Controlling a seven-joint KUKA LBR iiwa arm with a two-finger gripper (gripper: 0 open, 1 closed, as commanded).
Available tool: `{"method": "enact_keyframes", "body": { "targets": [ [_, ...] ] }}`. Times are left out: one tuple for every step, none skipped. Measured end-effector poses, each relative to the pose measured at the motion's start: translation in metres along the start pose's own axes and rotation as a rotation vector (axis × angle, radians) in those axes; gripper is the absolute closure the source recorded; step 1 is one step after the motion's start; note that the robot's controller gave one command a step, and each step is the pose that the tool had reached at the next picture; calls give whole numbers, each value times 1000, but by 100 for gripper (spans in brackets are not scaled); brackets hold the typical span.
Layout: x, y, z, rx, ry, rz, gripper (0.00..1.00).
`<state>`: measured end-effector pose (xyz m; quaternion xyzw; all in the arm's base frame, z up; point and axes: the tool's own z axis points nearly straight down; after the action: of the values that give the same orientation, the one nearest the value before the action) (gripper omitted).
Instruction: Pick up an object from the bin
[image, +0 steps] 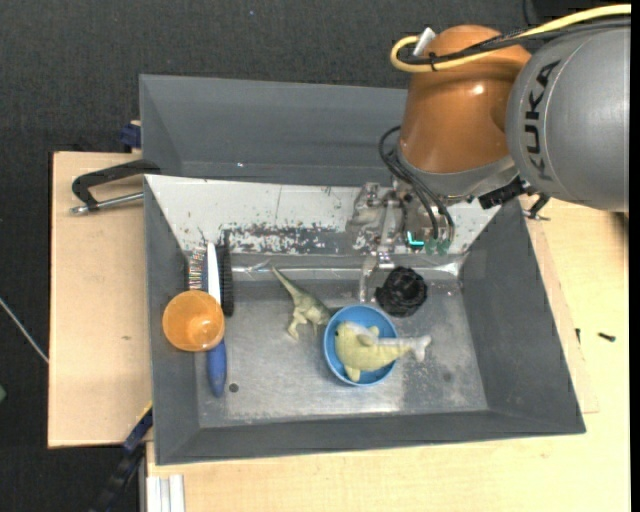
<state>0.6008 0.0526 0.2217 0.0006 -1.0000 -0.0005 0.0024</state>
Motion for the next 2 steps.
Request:
{"method": "enact_keyframes", "body": {
  "targets": [
    [22, -34, 144, -3, -20, -235, 0],
    [24, -35, 142, -1, -8, -238, 100]
  ]
}}
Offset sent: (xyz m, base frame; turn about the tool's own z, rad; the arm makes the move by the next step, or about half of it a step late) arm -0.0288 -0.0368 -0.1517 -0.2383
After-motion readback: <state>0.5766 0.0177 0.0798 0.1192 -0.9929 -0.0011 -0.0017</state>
